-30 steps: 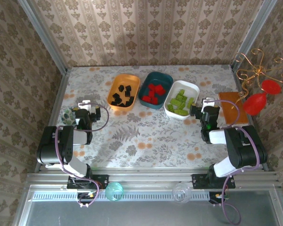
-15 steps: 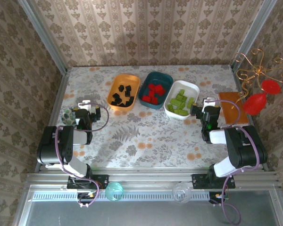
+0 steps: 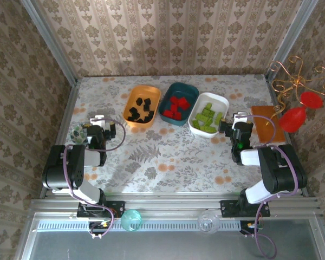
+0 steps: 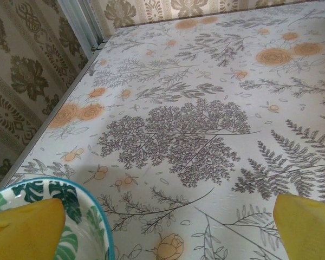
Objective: Sort the legos into containers by color
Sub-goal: Reset both arms
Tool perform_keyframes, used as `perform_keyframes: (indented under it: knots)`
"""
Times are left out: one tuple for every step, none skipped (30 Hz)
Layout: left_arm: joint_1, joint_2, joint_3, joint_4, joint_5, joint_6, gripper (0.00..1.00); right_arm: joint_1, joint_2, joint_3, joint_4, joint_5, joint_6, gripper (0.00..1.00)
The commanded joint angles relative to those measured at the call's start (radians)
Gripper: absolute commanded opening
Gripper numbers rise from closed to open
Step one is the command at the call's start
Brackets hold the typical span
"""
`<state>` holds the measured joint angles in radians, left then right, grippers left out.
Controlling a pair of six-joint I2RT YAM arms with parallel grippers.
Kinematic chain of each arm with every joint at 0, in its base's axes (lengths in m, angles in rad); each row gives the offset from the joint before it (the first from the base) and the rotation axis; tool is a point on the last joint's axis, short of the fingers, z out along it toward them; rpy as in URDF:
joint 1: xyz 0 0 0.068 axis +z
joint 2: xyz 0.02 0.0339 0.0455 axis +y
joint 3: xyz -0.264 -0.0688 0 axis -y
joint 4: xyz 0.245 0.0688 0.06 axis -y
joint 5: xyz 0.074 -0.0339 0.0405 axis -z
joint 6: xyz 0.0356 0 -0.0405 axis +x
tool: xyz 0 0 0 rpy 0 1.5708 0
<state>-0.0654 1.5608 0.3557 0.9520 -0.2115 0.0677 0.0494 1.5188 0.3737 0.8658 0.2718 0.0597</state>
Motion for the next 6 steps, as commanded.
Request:
perform_keyframes:
  knots:
    - [-0.014, 0.007, 0.008, 0.045, -0.023, 0.006, 1.00, -0.003, 0.009, 0.011, 0.027, 0.001, 0.017, 1.00]
    - [-0.014, 0.007, 0.008, 0.045, -0.023, 0.006, 1.00, -0.003, 0.007, 0.011, 0.028, 0.000, 0.017, 1.00]
    - [-0.014, 0.007, 0.008, 0.045, -0.023, 0.004, 1.00, -0.003, 0.007, 0.011, 0.028, 0.000, 0.017, 1.00]
    - [-0.014, 0.007, 0.008, 0.045, -0.022, 0.004, 1.00, -0.003, 0.007, 0.011, 0.028, 0.000, 0.017, 1.00]
    - [-0.014, 0.007, 0.008, 0.045, -0.022, 0.004, 1.00, -0.003, 0.007, 0.011, 0.027, 0.001, 0.017, 1.00]
    - [-0.014, 0.007, 0.008, 0.045, -0.023, 0.004, 1.00, -0.003, 0.007, 0.011, 0.028, 0.000, 0.017, 1.00]
